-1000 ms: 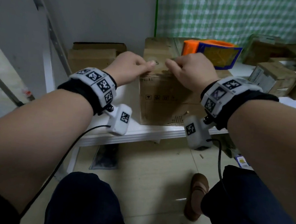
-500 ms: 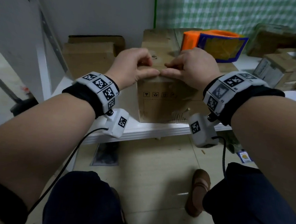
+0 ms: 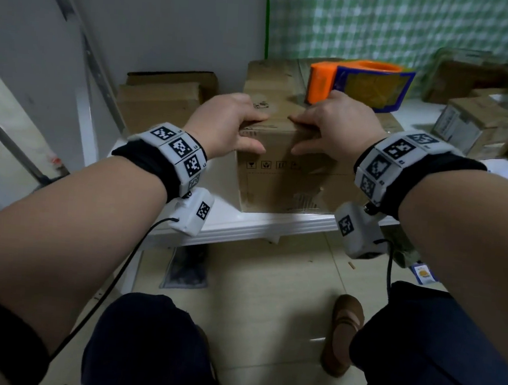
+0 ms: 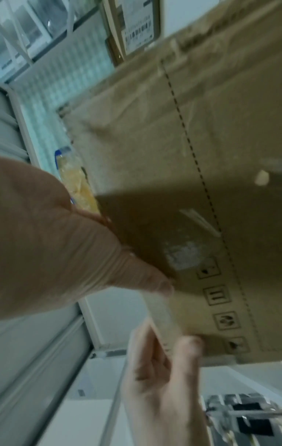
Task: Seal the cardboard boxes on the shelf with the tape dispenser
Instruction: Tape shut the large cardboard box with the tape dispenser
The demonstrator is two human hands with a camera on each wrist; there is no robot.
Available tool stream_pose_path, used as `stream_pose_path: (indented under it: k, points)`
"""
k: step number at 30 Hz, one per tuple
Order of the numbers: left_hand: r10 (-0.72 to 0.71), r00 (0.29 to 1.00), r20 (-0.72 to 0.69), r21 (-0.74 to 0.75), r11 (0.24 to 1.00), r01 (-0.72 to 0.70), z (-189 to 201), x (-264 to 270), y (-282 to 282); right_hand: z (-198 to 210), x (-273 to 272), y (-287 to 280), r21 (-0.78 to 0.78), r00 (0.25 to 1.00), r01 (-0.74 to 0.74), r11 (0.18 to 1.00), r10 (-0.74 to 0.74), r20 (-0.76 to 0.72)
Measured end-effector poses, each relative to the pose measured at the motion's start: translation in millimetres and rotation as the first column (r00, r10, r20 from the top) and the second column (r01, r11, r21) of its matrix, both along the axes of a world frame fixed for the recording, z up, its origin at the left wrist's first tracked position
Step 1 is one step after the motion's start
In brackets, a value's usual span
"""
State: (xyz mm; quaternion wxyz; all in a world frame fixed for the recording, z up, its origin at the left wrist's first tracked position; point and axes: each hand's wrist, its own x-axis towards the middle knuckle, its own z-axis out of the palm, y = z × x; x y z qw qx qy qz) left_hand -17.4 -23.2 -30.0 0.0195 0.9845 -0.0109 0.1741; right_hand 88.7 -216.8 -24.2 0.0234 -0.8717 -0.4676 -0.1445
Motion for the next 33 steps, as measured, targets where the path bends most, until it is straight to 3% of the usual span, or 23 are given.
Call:
stream_pose_path:
  k: [3, 6, 11, 16, 20, 27, 30, 33]
  points:
    - [0.109, 0.993, -0.042, 0.080, 0.991, -0.105, 11, 5, -13, 3, 10, -20, 0.120, 0.997, 0.066, 0.991, -0.059, -0.055]
    - [0.214, 0.977, 0.010, 0.128, 0.968, -0.214, 19, 18, -33, 7, 20, -42, 0.276, 0.987, 0.161, 0.948, -0.150, -0.061]
    - [0.216, 0.975, 0.048, 0.101, 0.970, -0.220, 12, 44, -69, 1, 31, -70, 0.311, 0.964, 0.260, 0.914, -0.262, -0.037]
    - [0.196, 0.976, 0.098, 0.072, 0.977, -0.203, -2, 49, -82, -17, 34, -84, 0.370, 0.961, 0.267, 0.890, -0.215, -0.176]
    - [0.179, 0.978, 0.112, 0.163, 0.967, -0.195, -6, 48, -83, -26, 31, -83, 0.486, 0.944, 0.291, 0.824, -0.162, -0.289]
    - [0.187, 0.980, 0.073, 0.277, 0.940, -0.200, 7, 49, -84, -21, 30, -92, 0.490, 0.893, 0.348, 0.799, -0.125, -0.432]
    - [0.111, 0.992, 0.055, 0.176, 0.977, -0.119, 9, 54, -92, -19, 30, -93, 0.535, 0.783, 0.407, 0.741, 0.019, -0.622]
    - [-0.068, 0.996, 0.061, 0.024, 0.997, 0.067, 3, 65, -109, -20, 30, -94, 0.540, 0.541, 0.531, 0.654, 0.229, -0.809]
